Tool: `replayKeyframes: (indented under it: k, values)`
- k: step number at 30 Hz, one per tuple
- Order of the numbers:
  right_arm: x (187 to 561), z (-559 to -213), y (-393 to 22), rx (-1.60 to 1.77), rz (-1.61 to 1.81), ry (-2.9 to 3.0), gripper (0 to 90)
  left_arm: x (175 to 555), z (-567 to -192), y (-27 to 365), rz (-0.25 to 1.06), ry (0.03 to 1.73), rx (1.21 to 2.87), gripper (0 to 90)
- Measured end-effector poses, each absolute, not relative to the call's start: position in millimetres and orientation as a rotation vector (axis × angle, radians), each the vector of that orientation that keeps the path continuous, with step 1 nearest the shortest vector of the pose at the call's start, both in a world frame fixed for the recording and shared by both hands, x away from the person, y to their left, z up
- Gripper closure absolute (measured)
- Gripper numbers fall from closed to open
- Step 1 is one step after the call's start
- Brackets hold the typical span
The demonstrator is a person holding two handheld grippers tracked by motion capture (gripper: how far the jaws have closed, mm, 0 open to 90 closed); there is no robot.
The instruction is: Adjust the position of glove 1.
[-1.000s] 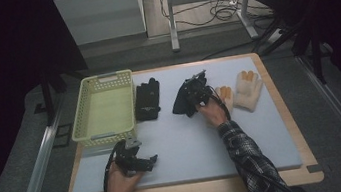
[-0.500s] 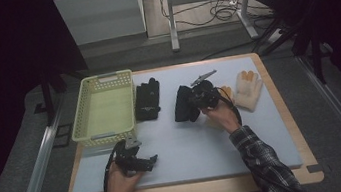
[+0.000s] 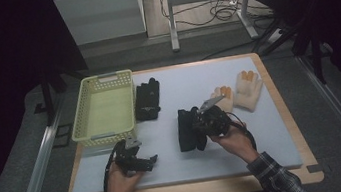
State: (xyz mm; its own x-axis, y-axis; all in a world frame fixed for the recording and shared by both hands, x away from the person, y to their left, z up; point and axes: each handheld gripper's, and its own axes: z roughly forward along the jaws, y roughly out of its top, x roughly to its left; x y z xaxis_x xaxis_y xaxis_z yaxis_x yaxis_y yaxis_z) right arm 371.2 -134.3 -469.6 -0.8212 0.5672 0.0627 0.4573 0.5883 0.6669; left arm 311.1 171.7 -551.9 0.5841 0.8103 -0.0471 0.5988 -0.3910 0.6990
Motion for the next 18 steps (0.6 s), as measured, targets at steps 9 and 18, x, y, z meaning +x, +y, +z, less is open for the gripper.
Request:
replayKeyframes:
  k: [9,18]
  values:
    - [335,-501,-146,0.868,1.04,2.714,79.8,311,-552,172,0.396,1.112,2.134,1.1]
    - [337,-503,-152,0.853,1.086,2.675,53.2,311,-552,172,0.397,1.113,2.131,1.1]
